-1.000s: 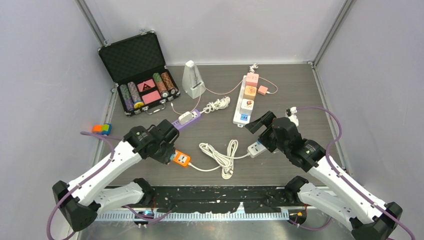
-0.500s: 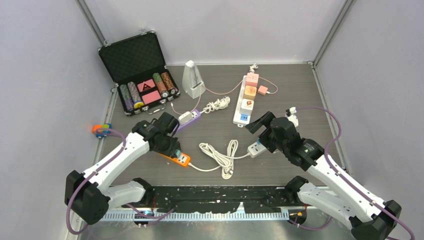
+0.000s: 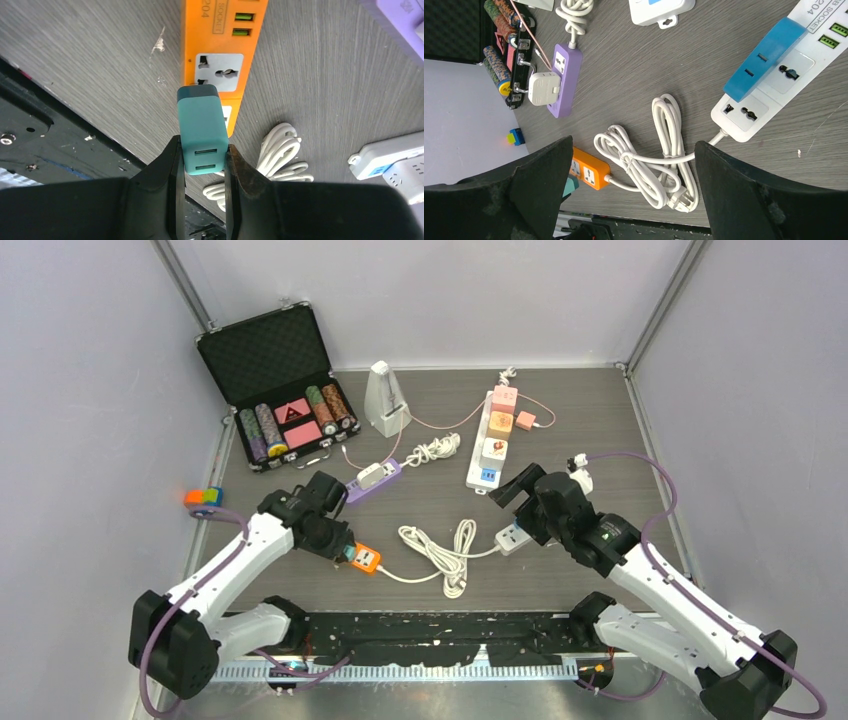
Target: Insert the plug
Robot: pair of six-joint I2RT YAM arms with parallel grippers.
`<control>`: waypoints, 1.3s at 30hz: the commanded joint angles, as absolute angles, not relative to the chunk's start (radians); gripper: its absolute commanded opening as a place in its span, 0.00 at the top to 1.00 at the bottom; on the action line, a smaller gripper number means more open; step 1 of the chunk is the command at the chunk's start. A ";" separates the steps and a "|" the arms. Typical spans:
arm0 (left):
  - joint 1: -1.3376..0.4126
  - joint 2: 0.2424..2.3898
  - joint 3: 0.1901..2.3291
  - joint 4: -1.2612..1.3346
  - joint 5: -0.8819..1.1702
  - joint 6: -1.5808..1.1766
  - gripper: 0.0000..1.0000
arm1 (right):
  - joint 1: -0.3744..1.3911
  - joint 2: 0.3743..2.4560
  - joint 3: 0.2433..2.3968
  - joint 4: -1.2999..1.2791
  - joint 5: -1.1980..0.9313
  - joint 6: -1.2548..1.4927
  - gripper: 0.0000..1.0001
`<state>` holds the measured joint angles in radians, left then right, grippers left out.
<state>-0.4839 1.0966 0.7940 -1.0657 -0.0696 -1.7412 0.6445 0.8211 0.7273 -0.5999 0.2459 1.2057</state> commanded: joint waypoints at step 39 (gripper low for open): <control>-0.396 1.066 0.753 -1.072 -0.093 -1.680 1.00 | 0.636 0.872 0.750 -0.578 0.245 1.226 0.02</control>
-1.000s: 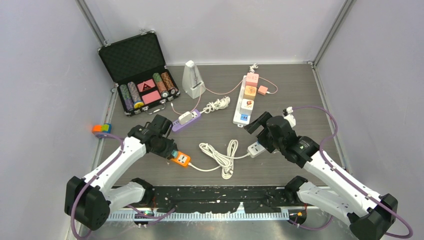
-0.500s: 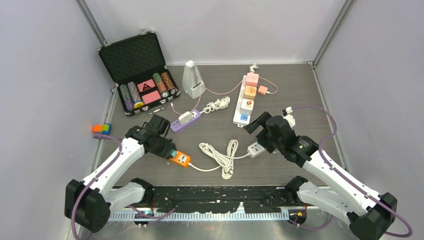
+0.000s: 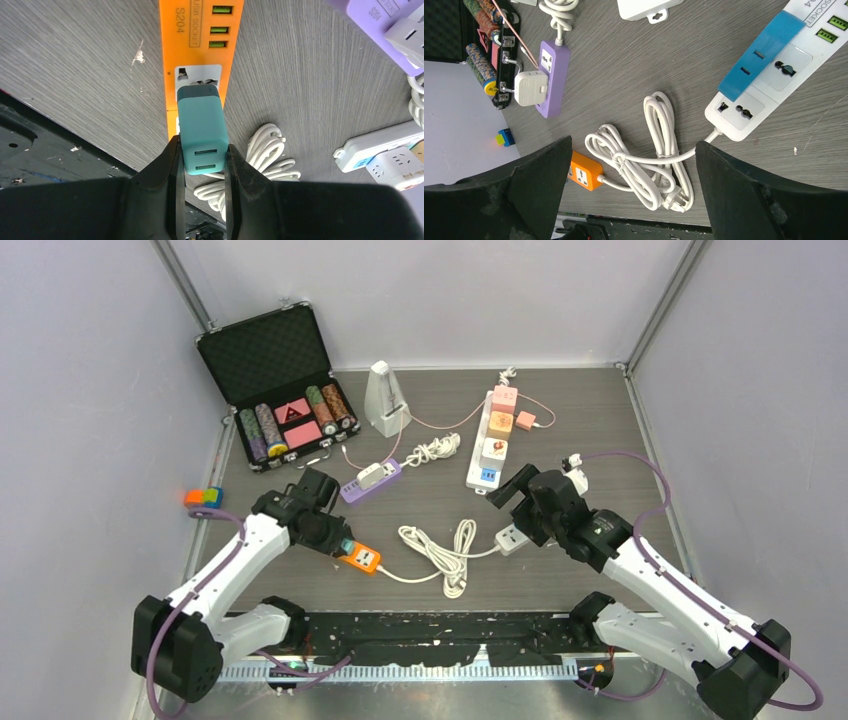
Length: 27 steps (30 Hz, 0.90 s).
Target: Insert the plug
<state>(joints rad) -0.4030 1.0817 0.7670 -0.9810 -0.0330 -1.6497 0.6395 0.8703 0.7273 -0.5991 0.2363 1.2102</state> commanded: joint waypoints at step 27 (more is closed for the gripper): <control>-0.387 1.039 0.736 -1.116 -0.113 -1.699 1.00 | 0.630 0.873 0.734 -0.572 0.227 1.232 0.02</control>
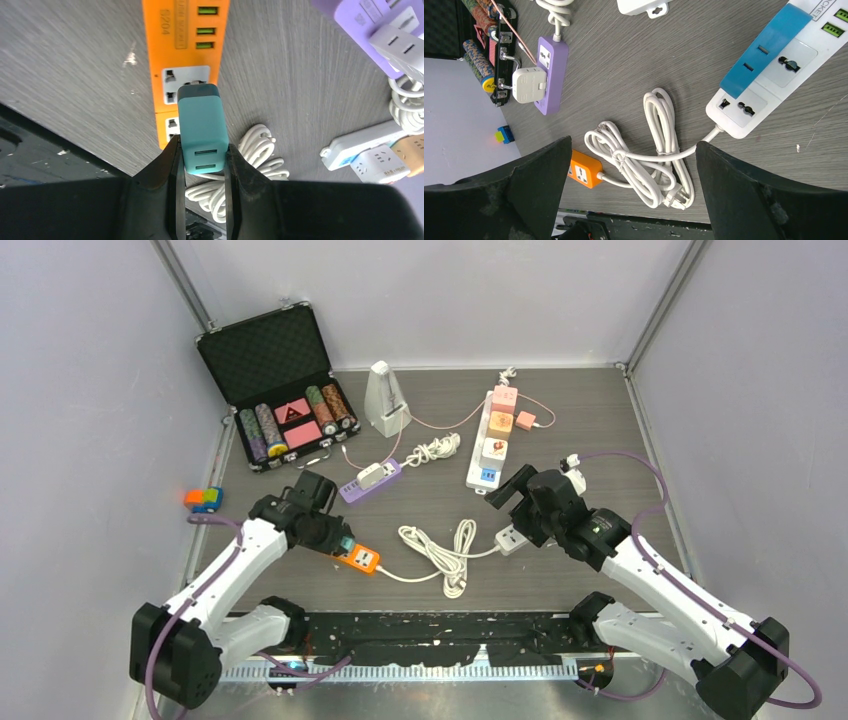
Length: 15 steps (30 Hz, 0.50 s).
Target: Insert the plug
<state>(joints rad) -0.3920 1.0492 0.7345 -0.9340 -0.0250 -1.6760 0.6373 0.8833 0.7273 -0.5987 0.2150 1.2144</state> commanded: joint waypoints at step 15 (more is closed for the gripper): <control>-0.385 1.008 0.688 -0.997 -0.036 -1.680 1.00 | 0.629 0.868 0.728 -0.572 0.221 1.237 0.01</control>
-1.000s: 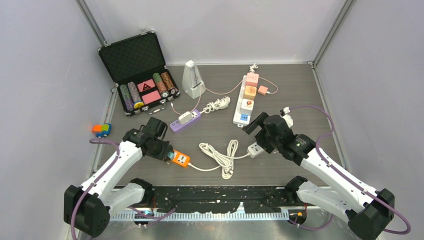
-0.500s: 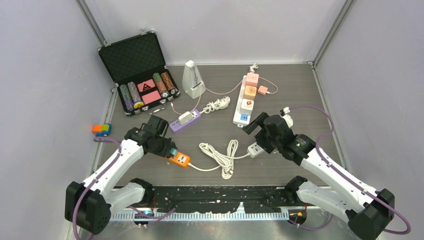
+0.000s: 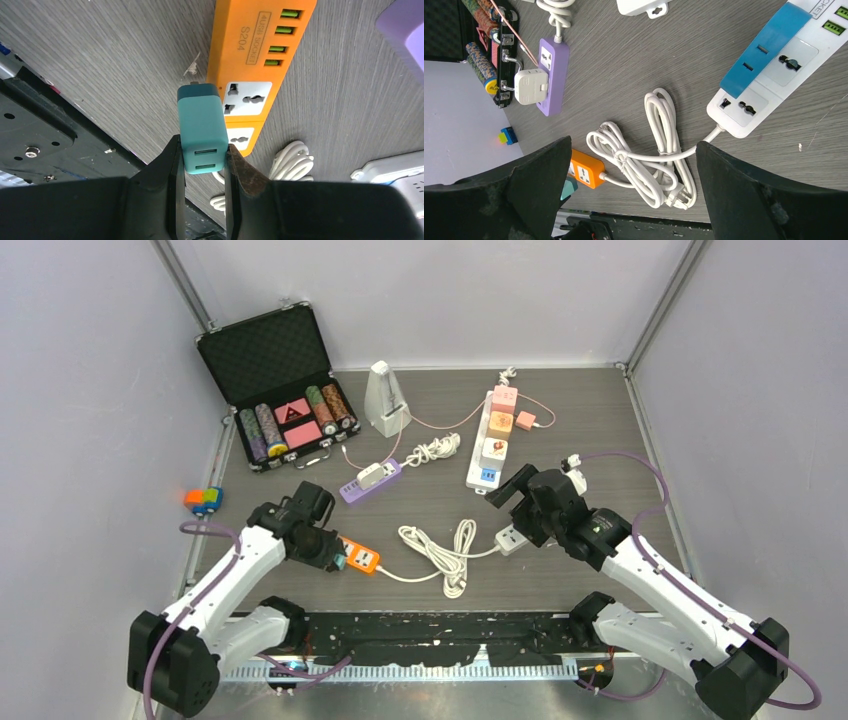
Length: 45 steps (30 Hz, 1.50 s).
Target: Insert the plug
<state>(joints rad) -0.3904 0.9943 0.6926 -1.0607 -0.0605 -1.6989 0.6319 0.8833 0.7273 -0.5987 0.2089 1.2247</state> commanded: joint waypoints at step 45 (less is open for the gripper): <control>-0.364 1.038 0.704 -0.967 -0.055 -1.619 1.00 | 0.627 0.881 0.734 -0.572 0.218 1.235 0.00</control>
<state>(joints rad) -0.3740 1.0351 0.7139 -0.9802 -0.0341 -1.6379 0.6308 0.8833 0.7254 -0.5983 0.2070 1.2278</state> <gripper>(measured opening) 0.229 0.995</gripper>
